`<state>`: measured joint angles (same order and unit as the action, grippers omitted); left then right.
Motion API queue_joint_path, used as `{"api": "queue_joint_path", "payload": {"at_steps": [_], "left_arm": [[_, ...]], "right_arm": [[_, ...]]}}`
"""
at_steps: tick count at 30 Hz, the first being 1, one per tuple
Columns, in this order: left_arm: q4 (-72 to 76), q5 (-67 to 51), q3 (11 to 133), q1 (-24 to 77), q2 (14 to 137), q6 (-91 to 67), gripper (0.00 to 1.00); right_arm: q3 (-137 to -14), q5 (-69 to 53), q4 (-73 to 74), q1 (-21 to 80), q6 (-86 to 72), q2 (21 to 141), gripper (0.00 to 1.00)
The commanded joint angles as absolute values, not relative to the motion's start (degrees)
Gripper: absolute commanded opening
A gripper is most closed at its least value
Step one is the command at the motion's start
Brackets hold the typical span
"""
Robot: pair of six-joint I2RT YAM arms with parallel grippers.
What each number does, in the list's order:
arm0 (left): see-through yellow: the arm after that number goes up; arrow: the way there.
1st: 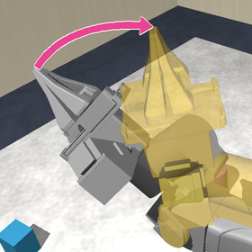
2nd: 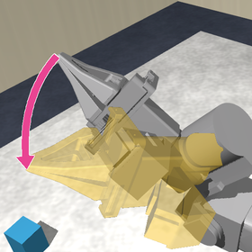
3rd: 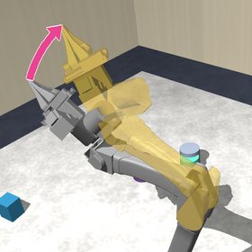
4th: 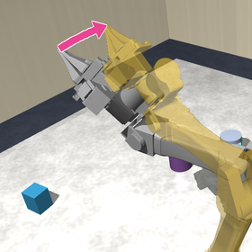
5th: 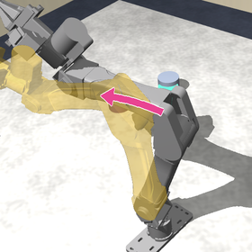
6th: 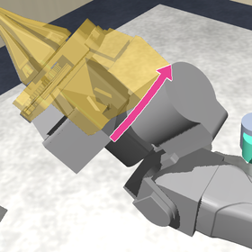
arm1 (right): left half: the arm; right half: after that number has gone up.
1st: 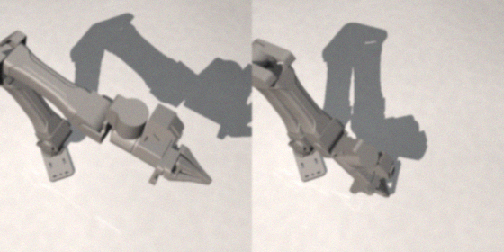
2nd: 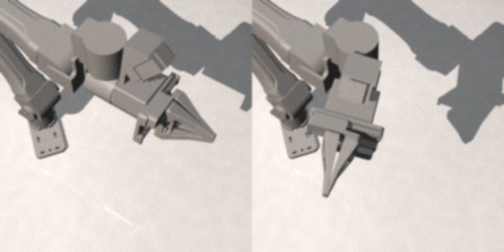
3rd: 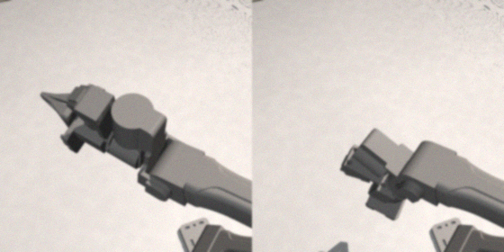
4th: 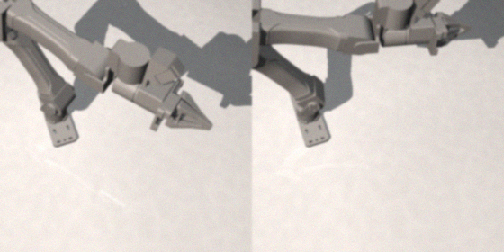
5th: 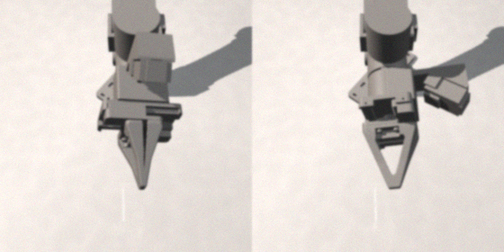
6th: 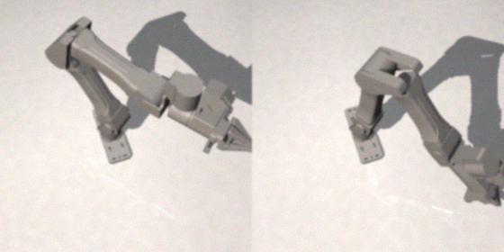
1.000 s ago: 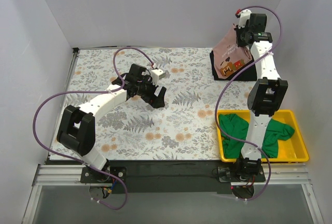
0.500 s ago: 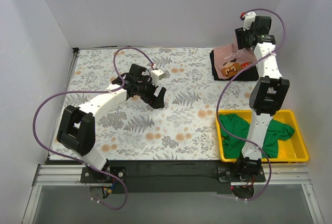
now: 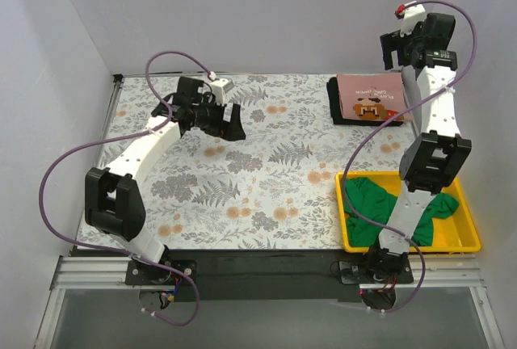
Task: Fold and stack the t-shirts
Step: Neatly place the folded tshirt to the corner
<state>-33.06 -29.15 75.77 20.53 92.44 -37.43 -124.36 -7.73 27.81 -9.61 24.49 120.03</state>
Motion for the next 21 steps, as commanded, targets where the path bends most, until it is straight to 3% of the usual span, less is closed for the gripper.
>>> {"api": "queue_joint_path", "payload": {"at_steps": [1,4,10,15,21], "left_arm": [[-36.03,-32.95,82.26,16.18,89.03,-41.74,0.9],[-37.88,-35.86,86.03,10.74,89.3,-43.23,0.9],[-44.82,-38.49,88.95,1.85,92.11,-41.93,0.9],[-44.21,-35.16,80.26,0.09,87.99,-38.5,0.9],[-42.1,-30.94,68.4,0.09,80.78,-37.18,0.9]], "right_arm": [[-122.44,-15.81,29.87,-9.14,22.42,109.26,0.98],[-120.86,-20.47,35.23,-8.44,20.66,105.22,0.98],[-99.52,-24.43,36.92,-1.6,19.25,93.7,0.98],[-80.99,-22.69,34.46,9.28,18.2,87.28,0.98],[-69.01,-16.45,30.24,19.32,16.26,83.15,0.98]]}}
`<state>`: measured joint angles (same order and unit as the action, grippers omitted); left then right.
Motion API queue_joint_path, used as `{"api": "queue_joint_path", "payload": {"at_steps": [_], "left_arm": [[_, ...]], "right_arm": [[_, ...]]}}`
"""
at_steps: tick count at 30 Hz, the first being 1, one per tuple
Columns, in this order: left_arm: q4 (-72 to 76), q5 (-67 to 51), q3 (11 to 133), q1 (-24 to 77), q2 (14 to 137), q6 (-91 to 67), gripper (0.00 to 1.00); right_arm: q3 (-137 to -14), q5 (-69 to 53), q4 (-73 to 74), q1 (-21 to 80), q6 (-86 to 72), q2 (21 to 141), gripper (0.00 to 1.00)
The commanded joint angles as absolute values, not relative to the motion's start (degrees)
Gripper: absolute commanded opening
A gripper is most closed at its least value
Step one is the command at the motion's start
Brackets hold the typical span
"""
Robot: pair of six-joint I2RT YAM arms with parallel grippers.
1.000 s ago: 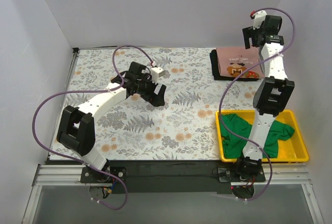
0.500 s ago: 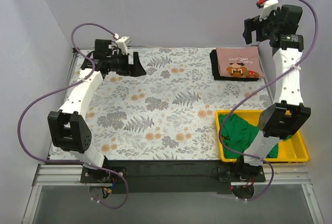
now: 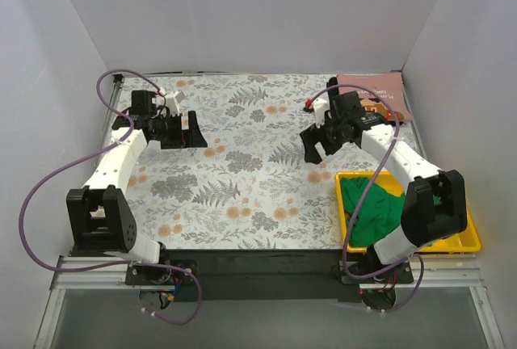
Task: Fold and stack the t-shirts
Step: Neatly place the folded tshirt to the corner, then reset both grippers
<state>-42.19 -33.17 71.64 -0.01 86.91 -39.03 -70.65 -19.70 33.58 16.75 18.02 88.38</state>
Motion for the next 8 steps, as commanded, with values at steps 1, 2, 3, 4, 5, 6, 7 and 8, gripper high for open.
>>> {"api": "queue_joint_path", "payload": {"at_steps": [1,2,3,4,5,6,7,8], "left_arm": [[-42.01,-30.68,67.42,0.09,80.16,-37.18,0.9],[-42.1,-30.33,66.11,0.09,78.68,-37.18,0.9],[-41.75,-30.5,64.35,0.09,77.97,-37.26,0.9],[-41.57,-30.5,63.47,0.09,77.35,-37.35,0.9],[-41.49,-30.67,62.94,0.09,76.82,-37.35,0.9],[-41.14,-31.02,62.49,0.09,76.21,-37.44,0.9],[-41.13,-31.11,62.4,0.09,76.11,-38.05,0.9],[-41.13,-31.03,62.66,0.09,76.2,-38.49,0.9]], "right_arm": [[-66.99,-15.91,30.15,20.21,16.0,82.8,0.98],[-65.93,-15.3,29.89,20.91,15.74,81.84,0.98],[-65.05,-14.42,29.8,22.05,15.56,81.3,0.98],[-63.3,-14.07,29.62,22.58,15.47,80.69,0.98],[-62.59,-13.54,29.36,23.02,15.38,79.64,0.98],[-62.14,-12.84,29.27,23.64,15.38,79.19,0.98],[-61.7,-12.66,29.27,23.73,15.47,78.84,0.98],[-61.35,-12.4,29.27,23.82,15.47,78.05,0.98]]}}
